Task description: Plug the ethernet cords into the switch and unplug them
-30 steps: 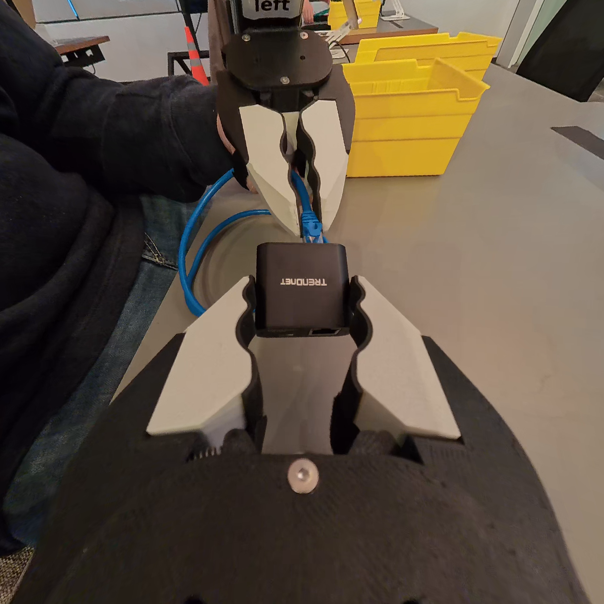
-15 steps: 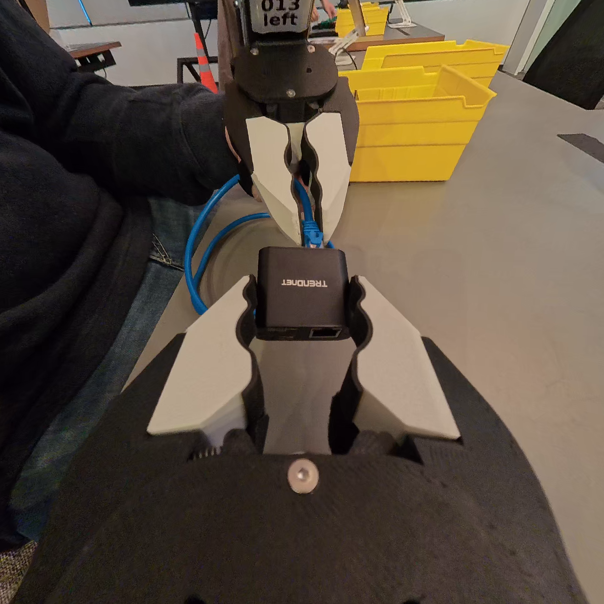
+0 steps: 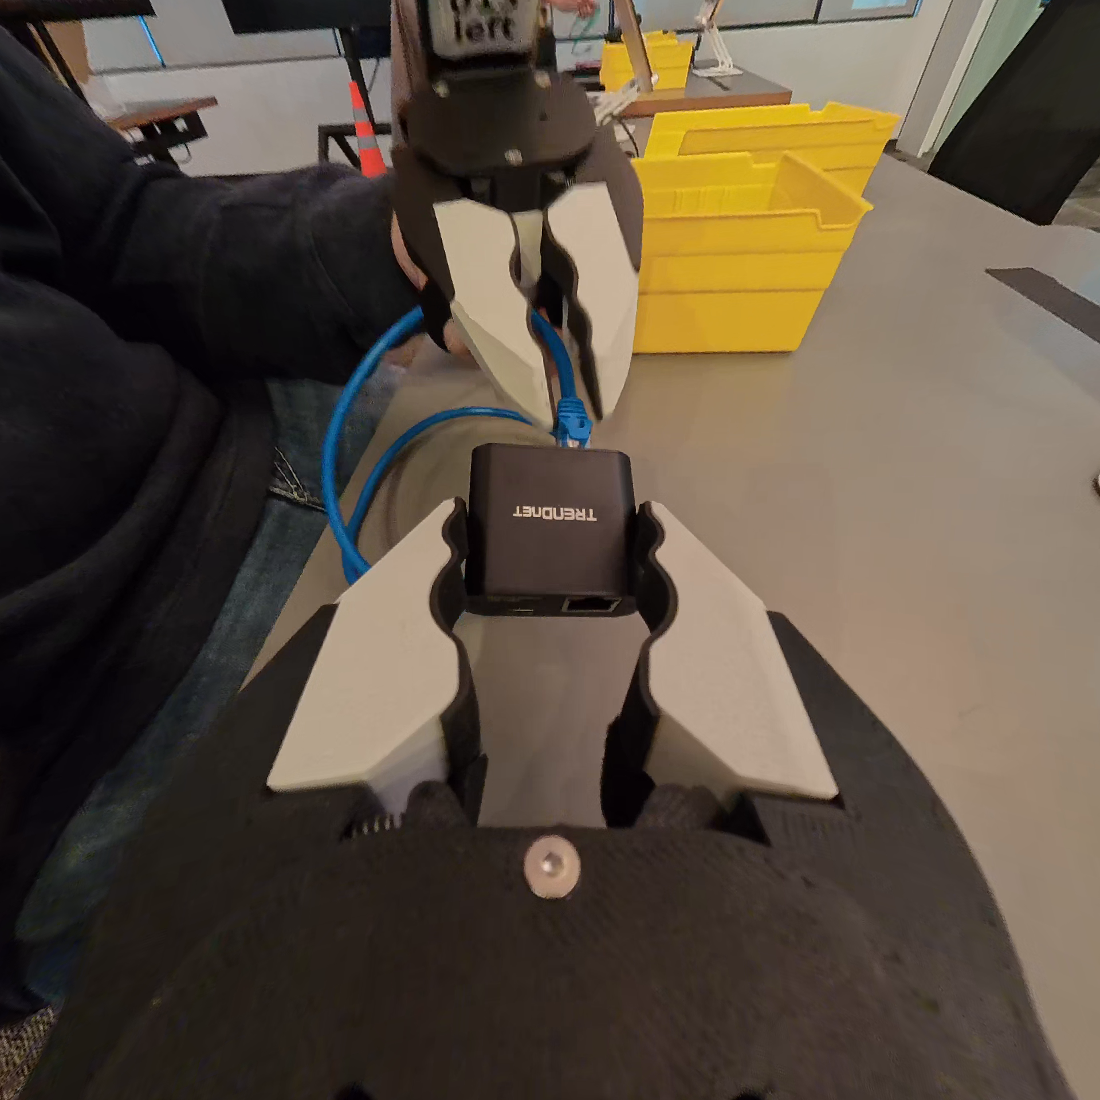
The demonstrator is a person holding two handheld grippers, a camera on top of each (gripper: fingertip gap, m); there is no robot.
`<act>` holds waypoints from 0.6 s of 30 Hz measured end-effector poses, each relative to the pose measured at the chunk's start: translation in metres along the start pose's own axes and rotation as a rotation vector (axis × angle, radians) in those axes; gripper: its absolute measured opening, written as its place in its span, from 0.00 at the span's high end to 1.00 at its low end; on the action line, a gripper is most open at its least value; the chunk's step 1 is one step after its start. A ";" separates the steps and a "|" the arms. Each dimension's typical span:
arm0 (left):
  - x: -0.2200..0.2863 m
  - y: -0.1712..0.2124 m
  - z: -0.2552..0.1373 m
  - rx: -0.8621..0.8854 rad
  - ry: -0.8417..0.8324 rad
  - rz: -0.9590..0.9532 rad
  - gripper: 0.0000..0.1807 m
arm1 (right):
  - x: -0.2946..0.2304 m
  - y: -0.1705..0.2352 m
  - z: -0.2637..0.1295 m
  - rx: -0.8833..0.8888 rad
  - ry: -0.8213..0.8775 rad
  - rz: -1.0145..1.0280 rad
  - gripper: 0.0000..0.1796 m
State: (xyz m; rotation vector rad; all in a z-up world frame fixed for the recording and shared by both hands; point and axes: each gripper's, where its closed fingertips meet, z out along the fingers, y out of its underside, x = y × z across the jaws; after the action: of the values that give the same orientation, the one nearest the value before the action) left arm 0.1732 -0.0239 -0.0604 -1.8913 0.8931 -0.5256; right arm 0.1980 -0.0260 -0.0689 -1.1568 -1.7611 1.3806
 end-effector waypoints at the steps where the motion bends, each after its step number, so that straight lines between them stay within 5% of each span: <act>1: -0.003 -0.003 -0.003 -0.002 -0.033 0.015 0.89 | 0.001 0.002 0.000 -0.016 0.007 -0.008 0.69; 11: -0.032 -0.026 -0.069 -0.039 -0.365 0.092 0.83 | 0.022 0.021 -0.007 -0.099 0.133 0.022 0.69; 18: -0.083 0.025 -0.213 -0.183 -0.894 -0.069 0.83 | 0.035 0.052 -0.009 -0.239 0.229 0.039 0.69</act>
State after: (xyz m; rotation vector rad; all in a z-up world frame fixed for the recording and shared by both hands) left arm -0.0336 -0.0896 0.0169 -2.0258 0.2805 0.3793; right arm 0.2041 0.0131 -0.1181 -1.4224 -1.7778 1.0310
